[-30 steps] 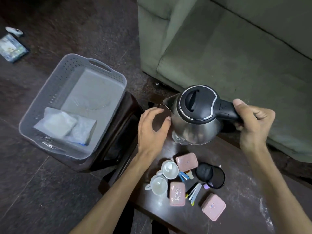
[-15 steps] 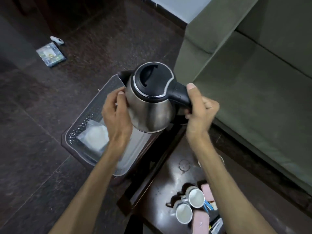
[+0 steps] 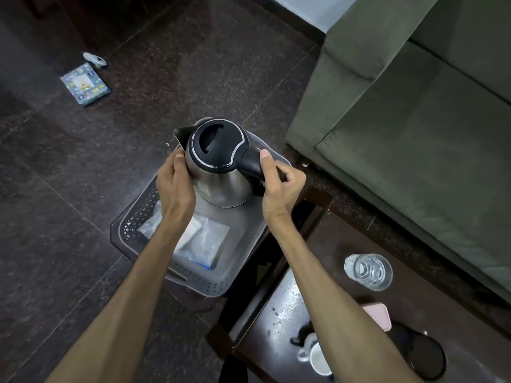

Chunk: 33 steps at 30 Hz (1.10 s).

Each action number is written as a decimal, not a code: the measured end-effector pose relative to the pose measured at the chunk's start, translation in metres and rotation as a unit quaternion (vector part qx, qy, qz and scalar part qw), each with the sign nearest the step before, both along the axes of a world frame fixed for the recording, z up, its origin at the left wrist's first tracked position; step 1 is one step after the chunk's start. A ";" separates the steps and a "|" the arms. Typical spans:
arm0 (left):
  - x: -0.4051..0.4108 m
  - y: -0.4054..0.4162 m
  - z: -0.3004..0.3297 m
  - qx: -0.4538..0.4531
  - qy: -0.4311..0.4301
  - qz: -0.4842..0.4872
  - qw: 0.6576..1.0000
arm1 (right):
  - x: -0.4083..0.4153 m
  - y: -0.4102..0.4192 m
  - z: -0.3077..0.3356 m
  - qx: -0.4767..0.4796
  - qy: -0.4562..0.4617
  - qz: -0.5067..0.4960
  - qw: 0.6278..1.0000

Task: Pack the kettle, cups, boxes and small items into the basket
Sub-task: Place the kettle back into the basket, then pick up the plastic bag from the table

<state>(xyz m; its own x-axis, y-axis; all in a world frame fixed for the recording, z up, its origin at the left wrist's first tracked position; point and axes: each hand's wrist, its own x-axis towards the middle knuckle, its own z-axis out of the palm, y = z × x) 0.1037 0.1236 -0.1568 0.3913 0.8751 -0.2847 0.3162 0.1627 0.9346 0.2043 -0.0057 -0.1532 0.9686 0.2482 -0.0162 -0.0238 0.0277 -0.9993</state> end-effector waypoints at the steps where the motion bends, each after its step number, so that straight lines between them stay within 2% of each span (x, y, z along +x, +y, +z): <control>1: -0.001 0.000 -0.001 0.002 -0.005 -0.006 1.000 | 0.000 -0.001 -0.002 -0.003 -0.004 0.004 1.000; 7: -0.026 -0.006 0.000 0.054 0.038 -0.044 0.997 | -0.003 -0.012 0.004 -0.055 -0.023 -0.006 0.998; 10: -0.056 -0.017 -0.002 0.107 0.123 -0.063 0.985 | -0.016 -0.032 0.005 -0.093 -0.065 -0.137 0.984; 12: -0.078 -0.021 -0.005 0.152 0.210 -0.112 0.959 | -0.032 -0.049 0.006 -0.121 -0.090 -0.191 0.970; 14: -0.096 -0.022 -0.008 0.202 0.290 -0.194 0.915 | -0.055 -0.059 0.004 -0.149 -0.087 -0.134 0.976; 16: -0.109 -0.023 -0.011 0.228 0.346 -0.274 0.868 | -0.082 -0.061 0.003 -0.206 -0.055 0.003 0.977; 19: -0.116 -0.022 -0.014 0.240 0.397 -0.336 0.820 | -0.106 -0.045 -0.002 -0.364 -0.030 0.176 0.914; 22: -0.117 -0.016 -0.017 0.234 0.401 -0.368 0.805 | -0.111 -0.019 -0.008 -0.460 -0.007 0.256 0.850; 25: -0.119 -0.011 -0.021 0.208 0.409 -0.388 0.799 | -0.111 -0.004 -0.010 -0.508 0.028 0.270 0.817; 30: -0.128 -0.009 -0.034 0.222 0.401 -0.399 0.794 | -0.115 -0.005 -0.011 -0.504 0.048 0.239 0.829; 33: -0.128 -0.010 -0.035 0.251 0.394 -0.389 0.794 | -0.117 -0.004 -0.015 -0.489 0.090 0.245 0.832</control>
